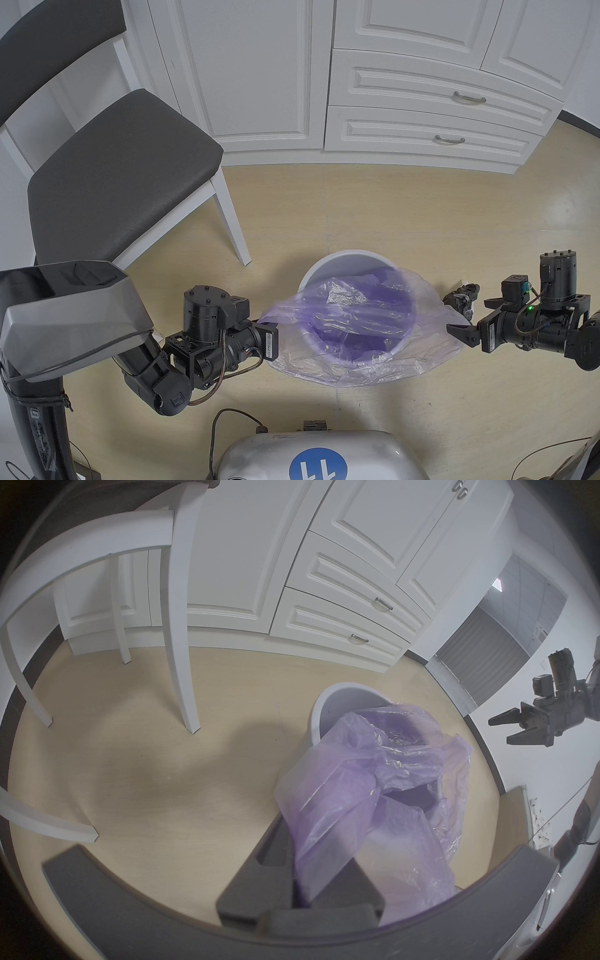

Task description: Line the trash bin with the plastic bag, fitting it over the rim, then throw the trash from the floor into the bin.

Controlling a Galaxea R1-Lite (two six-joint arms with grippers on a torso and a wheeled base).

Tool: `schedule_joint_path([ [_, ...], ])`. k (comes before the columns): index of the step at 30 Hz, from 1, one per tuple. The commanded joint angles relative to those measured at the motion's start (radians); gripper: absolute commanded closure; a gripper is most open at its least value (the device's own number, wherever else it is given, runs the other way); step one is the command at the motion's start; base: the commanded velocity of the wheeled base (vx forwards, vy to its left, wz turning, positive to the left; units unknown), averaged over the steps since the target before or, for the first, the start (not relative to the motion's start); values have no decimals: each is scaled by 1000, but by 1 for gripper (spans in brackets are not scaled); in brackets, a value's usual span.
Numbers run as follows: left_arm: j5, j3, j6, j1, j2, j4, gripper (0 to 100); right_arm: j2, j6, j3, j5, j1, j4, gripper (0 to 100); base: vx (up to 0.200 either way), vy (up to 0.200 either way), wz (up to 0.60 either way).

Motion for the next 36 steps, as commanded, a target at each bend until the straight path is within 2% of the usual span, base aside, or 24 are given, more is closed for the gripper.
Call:
schedule_joint_path([
  [1, 0, 0, -1, 0, -1, 0, 100, -59, 0, 6, -1, 6, -1, 0, 0, 0, 0],
  [10, 4, 3, -1, 0, -10, -1, 100, -151, -23, 38, -1, 16, 0, 0, 0, 0, 0],
  [12, 4, 1, 1, 0, -12, -1, 100, -187, -80, 63, -8, 51, -1, 0, 0, 0, 0],
  [17, 6, 3, 1, 0, -13, -1, 100, -197, -141, 86, -30, 103, -4, 0, 0, 0, 0],
  [21, 6, 4, 1, 4, -30, 0, 100, -135, -193, 80, -45, 181, -90, 0, 0, 0, 0],
  [23, 6, 9, 1, 3, -32, -1, 100, -108, -256, 69, -67, 198, -128, 0, 0, 0, 0],
  [26, 6, 9, 1, 3, -32, -1, 100, -108, -256, 69, -67, 198, -128, 0, 0, 0, 0],
  [27, 6, 9, 1, 3, -27, -1, 100, -53, -519, 66, -67, 194, -139, 0, 0, 0, 0],
  [28, 6, 9, 1, 3, -27, -1, 100, -53, -519, 66, -67, 194, -139, 0, 0, 0, 0],
  [30, 6, 10, 1, 3, -26, -1, 100, 20, -692, 77, -44, 178, -147, 0, 0, 0, 0],
  [32, 6, 9, 1, 3, -26, -1, 100, 67, -763, 77, -31, 163, -148, 0, 0, 0, 0],
  [36, 6, 9, 1, 4, -27, -1, 100, 156, -779, 43, -36, 160, -150, 0, 0, 0, 0],
])
